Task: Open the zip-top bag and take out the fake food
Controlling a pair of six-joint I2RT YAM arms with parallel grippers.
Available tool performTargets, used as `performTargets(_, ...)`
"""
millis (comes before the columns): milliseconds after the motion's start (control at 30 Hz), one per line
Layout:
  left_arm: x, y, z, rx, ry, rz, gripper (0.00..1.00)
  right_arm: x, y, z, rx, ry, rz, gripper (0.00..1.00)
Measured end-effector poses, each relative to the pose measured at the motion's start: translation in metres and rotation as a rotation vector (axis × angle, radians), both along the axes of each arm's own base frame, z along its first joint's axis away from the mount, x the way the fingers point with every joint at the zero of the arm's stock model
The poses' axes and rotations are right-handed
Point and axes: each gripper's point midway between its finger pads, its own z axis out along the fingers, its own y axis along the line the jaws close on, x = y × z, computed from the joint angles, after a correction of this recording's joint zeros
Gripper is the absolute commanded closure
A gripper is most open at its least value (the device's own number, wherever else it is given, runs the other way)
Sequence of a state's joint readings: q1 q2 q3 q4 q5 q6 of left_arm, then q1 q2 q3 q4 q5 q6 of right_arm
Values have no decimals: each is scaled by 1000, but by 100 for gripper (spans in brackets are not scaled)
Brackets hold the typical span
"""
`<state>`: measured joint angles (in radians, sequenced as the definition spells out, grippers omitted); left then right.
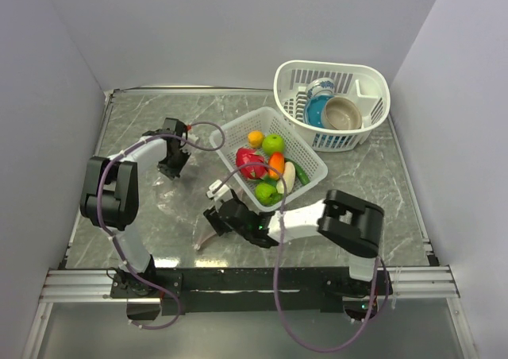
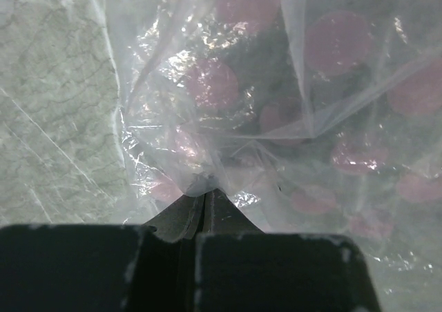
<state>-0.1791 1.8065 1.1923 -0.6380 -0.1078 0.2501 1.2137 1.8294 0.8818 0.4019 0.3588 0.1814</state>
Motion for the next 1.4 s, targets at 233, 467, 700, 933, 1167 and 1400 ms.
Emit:
performTargets(233, 6, 26, -12, 17, 24, 78, 99, -3, -27, 135, 203, -157, -36, 60)
performTargets(467, 45, 27, 28, -51, -62, 159, 91, 77, -133, 227, 350, -296, -367, 14)
performTargets(700, 99, 6, 109, -178, -252, 172, 1, 86, -154, 180, 179, -183, -417, 0)
performTargets(933, 83, -20, 176, -332, -316, 106, 1, 83, -173, 183, 117, -124, -511, 0)
performTargets(1167, 17, -42, 276, -485, -492, -18, 1, 66, -203, 208, 155, -114, -580, 0)
performTargets(1400, -38, -54, 270, -565, -476, -81, 1, 39, -236, 226, 252, -125, -595, 0)
